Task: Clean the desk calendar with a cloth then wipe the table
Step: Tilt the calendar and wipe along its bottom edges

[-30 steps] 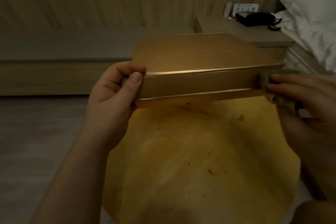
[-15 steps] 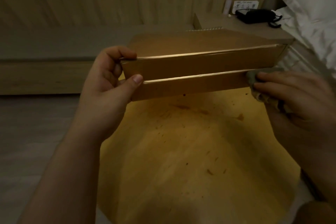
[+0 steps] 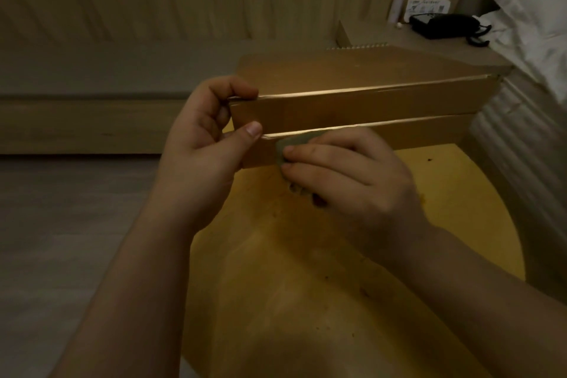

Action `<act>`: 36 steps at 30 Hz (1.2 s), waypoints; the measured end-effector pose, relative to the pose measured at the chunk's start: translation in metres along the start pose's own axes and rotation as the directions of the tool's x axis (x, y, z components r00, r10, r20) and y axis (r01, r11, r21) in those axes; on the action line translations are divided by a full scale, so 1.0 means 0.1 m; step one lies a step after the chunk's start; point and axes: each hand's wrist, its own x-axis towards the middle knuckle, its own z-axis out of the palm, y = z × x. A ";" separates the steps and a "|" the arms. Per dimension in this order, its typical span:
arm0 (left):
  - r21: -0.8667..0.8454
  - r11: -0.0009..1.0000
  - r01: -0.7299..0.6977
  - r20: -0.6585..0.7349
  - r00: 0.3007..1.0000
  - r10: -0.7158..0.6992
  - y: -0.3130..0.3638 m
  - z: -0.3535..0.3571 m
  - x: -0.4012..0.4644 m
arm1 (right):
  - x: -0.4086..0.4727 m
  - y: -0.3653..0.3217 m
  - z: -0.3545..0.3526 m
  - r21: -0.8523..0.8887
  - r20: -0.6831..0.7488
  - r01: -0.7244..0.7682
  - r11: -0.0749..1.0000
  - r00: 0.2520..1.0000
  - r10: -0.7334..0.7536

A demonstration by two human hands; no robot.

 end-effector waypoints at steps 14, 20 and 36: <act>0.016 1.000 0.013 -0.035 0.999 -0.012 0.00 -0.11 -0.02 | -0.12 0.07 -0.17 -0.058 0.014 -0.067 0.996 0.998 0.067; 0.034 0.999 0.025 -0.009 1.000 -0.025 0.01 -0.12 -0.02 | -0.69 0.68 -0.75 -0.191 0.003 -0.166 0.967 0.985 0.170; 0.043 0.999 0.005 -0.009 1.000 -0.004 -0.03 -0.13 0.00 | -0.31 0.26 -0.18 -0.064 -0.053 -0.018 0.998 0.998 0.015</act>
